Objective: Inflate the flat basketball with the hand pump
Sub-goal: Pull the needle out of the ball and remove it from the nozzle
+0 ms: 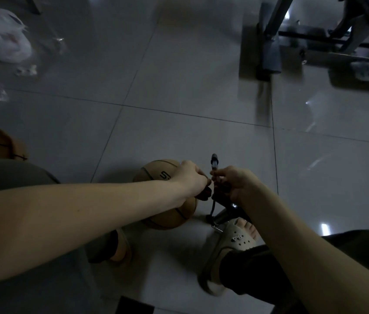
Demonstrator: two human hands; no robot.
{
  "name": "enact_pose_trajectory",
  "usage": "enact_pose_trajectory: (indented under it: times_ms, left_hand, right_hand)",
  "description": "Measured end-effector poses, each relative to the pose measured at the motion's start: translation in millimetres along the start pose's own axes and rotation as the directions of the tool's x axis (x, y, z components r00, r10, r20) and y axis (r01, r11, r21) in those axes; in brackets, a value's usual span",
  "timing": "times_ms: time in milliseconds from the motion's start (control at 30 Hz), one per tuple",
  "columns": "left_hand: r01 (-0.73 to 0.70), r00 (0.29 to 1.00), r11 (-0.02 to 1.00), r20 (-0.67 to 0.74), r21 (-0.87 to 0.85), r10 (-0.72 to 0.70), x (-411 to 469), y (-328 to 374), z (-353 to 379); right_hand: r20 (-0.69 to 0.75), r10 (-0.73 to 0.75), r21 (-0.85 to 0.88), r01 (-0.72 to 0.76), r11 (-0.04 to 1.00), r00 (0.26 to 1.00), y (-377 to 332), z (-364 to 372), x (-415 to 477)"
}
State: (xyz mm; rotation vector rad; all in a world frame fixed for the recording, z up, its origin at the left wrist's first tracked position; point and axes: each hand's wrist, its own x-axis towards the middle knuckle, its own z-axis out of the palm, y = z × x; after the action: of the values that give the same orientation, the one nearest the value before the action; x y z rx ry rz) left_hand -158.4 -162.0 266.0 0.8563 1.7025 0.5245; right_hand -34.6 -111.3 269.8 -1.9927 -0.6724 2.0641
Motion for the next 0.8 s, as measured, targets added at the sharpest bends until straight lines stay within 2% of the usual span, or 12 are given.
enact_pose_trajectory:
  times_ms: [67,133,233,300,433,800]
  left_hand:
    - [-0.027,1.0,0.999,-0.015,0.021,0.028,-2.3,3.4,-1.8]
    - [-0.128,0.99,0.979,-0.037,0.157,0.136,-1.9,5.8,-4.7]
    - [-0.26,0.951,0.862,-0.038,0.435,0.306,-3.2,11.6,-12.5]
    - [-0.315,0.928,0.8,-0.012,0.51,0.373,-2.8,14.3,-18.0]
    - [-0.383,0.897,0.735,0.036,0.56,0.44,0.7,15.4,-27.0]
    - [-0.418,0.875,0.684,0.064,0.598,0.479,7.3,10.5,-29.9]
  right_hand:
    - [0.015,-0.012,0.023,0.012,1.0,1.0,0.3,-0.7,-0.3]
    - [0.036,-0.019,0.028,0.018,0.999,0.999,0.1,-2.8,-1.4]
    - [0.05,-0.027,0.052,0.024,0.998,0.998,-1.0,-6.0,-1.0]
    - [0.038,-0.025,0.062,0.023,0.998,0.999,-1.3,-7.5,-1.0]
    - [0.058,-0.017,0.034,0.015,0.999,0.998,0.1,-8.2,-2.4]
    - [0.078,0.029,0.055,-0.033,0.998,0.996,-0.7,-6.3,-2.4]
